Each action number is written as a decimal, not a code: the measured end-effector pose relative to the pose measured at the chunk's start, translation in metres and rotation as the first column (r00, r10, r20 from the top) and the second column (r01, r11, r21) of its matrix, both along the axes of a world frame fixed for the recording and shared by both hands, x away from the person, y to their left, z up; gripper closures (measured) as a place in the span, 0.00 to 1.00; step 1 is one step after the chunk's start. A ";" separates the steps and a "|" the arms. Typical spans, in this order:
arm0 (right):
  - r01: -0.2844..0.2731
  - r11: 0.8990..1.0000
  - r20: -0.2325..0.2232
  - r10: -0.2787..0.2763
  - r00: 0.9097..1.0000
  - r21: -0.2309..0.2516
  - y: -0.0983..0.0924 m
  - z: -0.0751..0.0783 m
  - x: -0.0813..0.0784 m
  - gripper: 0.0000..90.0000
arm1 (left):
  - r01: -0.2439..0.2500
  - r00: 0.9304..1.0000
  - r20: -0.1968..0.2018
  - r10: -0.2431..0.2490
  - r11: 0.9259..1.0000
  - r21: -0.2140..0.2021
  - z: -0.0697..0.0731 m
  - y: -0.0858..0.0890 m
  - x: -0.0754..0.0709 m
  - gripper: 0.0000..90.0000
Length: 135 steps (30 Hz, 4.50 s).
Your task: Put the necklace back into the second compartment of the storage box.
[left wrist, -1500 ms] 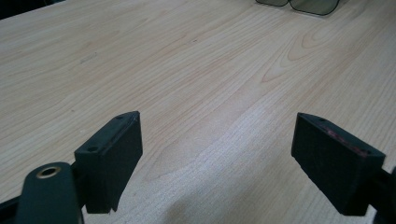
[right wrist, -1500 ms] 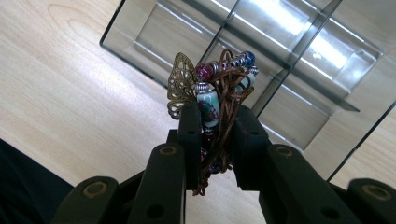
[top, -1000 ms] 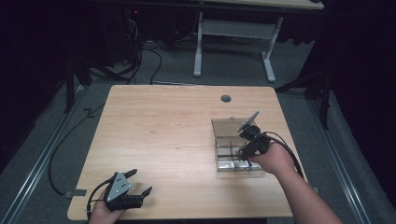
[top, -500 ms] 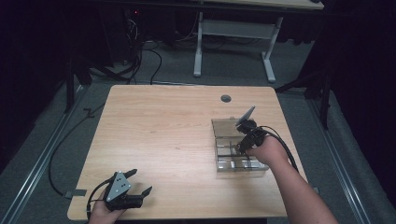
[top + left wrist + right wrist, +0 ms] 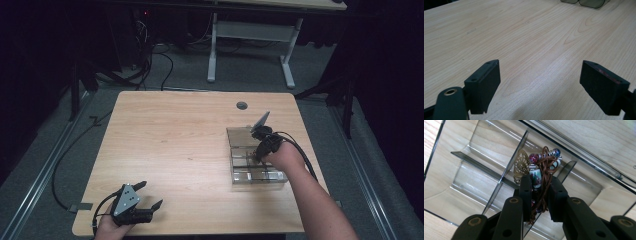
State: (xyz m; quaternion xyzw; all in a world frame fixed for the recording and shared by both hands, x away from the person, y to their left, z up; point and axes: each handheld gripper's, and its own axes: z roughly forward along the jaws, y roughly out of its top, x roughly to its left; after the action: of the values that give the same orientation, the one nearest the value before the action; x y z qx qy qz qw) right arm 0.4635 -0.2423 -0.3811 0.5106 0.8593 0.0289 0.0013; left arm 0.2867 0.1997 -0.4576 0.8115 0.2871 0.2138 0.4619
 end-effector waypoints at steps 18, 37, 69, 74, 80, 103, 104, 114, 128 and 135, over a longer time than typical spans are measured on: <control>-0.023 1.000 -0.041 0.024 0.999 0.004 0.012 -0.012 0.003 0.85 | -0.001 1.000 0.003 0.001 1.000 -0.002 0.000 0.000 0.000 0.19; 0.045 0.999 -0.003 -0.045 0.999 0.015 -0.003 0.001 0.002 0.73 | 0.002 1.000 0.002 -0.002 1.000 0.002 0.000 0.000 0.000 0.19; 0.085 0.996 0.011 -0.085 0.996 0.020 -0.007 0.004 -0.008 0.85 | 0.002 1.000 0.001 -0.002 1.000 0.003 0.000 0.000 -0.001 0.19; 0.088 0.996 0.010 -0.088 0.996 0.033 -0.009 0.015 -0.018 0.85 | 0.001 1.000 0.005 -0.001 1.000 0.002 0.000 -0.001 -0.001 0.19; 0.088 0.995 -0.003 -0.088 0.996 0.037 -0.009 0.019 -0.035 0.85 | 0.001 1.000 0.004 -0.001 1.000 0.003 0.000 -0.001 -0.001 0.19; 0.105 0.987 0.000 -0.105 0.994 0.121 -0.012 0.015 -0.098 0.78 | -0.003 1.000 0.008 0.003 1.000 0.006 -0.001 -0.002 -0.002 0.19; 0.109 0.986 -0.002 -0.110 0.994 0.123 -0.013 0.013 -0.100 0.77 | -0.003 1.000 0.008 0.003 1.000 0.006 -0.001 -0.002 -0.002 0.19; 0.114 0.980 0.055 -0.125 0.991 0.164 -0.017 -0.004 -0.118 0.68 | -0.002 1.000 0.010 0.002 1.000 0.006 -0.001 -0.002 -0.002 0.19; -0.022 0.890 0.461 -0.215 0.861 0.456 -0.033 -0.060 -0.176 0.64 | 0.000 1.000 0.014 0.000 1.000 0.024 -0.002 -0.004 -0.002 0.19; -0.093 0.859 0.583 -0.259 0.771 0.504 -0.034 -0.072 -0.190 0.62 | -0.015 1.000 0.015 0.014 1.000 0.018 -0.002 -0.003 -0.002 0.19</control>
State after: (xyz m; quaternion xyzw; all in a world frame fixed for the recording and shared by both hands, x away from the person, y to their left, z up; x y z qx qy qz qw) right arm 0.2734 -0.2767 -0.4532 0.4914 0.7452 0.4225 0.1571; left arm 0.2847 0.1963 -0.4595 0.8119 0.2877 0.2257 0.4551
